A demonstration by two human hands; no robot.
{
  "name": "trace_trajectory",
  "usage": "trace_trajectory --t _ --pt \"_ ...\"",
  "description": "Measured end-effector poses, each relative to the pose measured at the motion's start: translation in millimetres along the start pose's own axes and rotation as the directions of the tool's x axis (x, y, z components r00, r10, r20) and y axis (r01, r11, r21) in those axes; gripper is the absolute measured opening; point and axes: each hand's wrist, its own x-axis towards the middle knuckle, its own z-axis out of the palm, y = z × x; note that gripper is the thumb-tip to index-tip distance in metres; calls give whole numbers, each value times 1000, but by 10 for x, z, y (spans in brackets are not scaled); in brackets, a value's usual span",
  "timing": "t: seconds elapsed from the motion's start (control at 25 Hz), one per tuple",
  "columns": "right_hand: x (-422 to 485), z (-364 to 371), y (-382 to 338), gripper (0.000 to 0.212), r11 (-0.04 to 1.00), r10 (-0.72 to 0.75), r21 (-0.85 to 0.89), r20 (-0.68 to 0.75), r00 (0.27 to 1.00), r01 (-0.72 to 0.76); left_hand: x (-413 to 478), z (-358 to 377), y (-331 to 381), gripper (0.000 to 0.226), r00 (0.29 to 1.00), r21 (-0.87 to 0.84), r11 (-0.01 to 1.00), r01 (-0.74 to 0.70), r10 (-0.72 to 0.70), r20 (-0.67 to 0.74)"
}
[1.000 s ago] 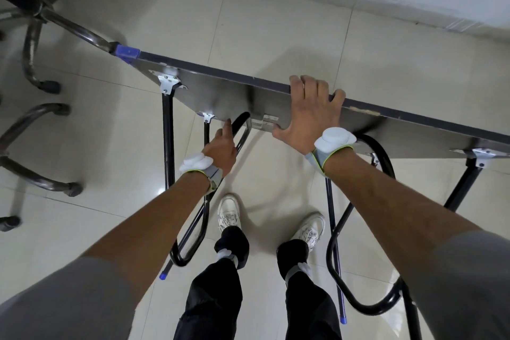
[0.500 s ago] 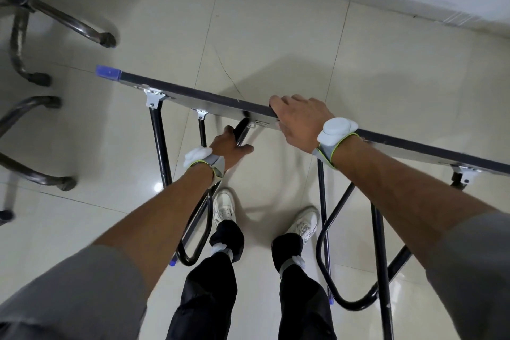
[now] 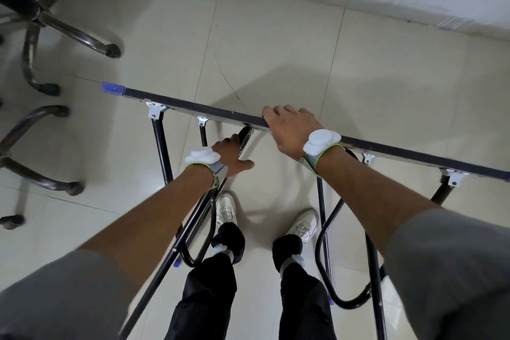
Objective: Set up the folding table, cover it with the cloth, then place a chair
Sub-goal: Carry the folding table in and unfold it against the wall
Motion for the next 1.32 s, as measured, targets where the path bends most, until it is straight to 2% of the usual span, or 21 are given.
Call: trace_trajectory --t 0.08,0.16,0.2,0.28,0.36,0.48,0.56,0.68,0.8,0.92,1.08,1.2,1.32 --pt "-73 -78 22 43 994 44 94 56 997 -50 -278 -227 115 70 989 144 987 -65 83 -125" --pt "-317 -159 156 60 982 104 140 140 985 -124 -574 -421 288 49 943 201 973 -113 169 -287" --pt "-521 -177 269 69 976 136 142 175 975 -162 -683 -485 407 45 920 217 964 -153 219 -324" --pt "-927 -153 533 87 966 197 119 242 950 -230 -751 -572 630 52 931 243 951 -192 255 -261" --pt "-1285 -150 822 99 950 245 120 291 925 -290 -711 -558 845 66 959 296 940 -168 226 -173" --pt "-1566 -184 1130 108 937 266 130 340 902 -325 -587 -469 1031 68 924 370 918 -143 258 -283" --pt "-1615 -202 1259 113 931 262 148 363 894 -334 -446 -480 1091 70 904 422 894 -149 296 -307" --pt "-1524 -225 1349 103 924 239 183 414 878 -337 -160 -595 1071 75 947 507 847 -159 276 -165" --pt "-1392 -160 1521 62 898 277 200 435 857 -391 173 -798 1061 67 974 597 774 -210 222 55" --pt "-1270 -113 1649 37 874 322 174 490 810 -453 393 -1124 866 68 963 555 795 -246 132 237" --pt "-1180 -111 1673 41 863 324 158 556 766 -480 421 -1416 412 61 933 526 826 -203 0 360" --pt "-1205 -93 1687 59 897 310 103 547 778 -430 370 -1457 344 35 930 540 796 -273 74 361" --pt "-1154 -212 1726 62 903 331 65 525 784 -425 413 -1581 339 37 928 546 787 -288 89 362"
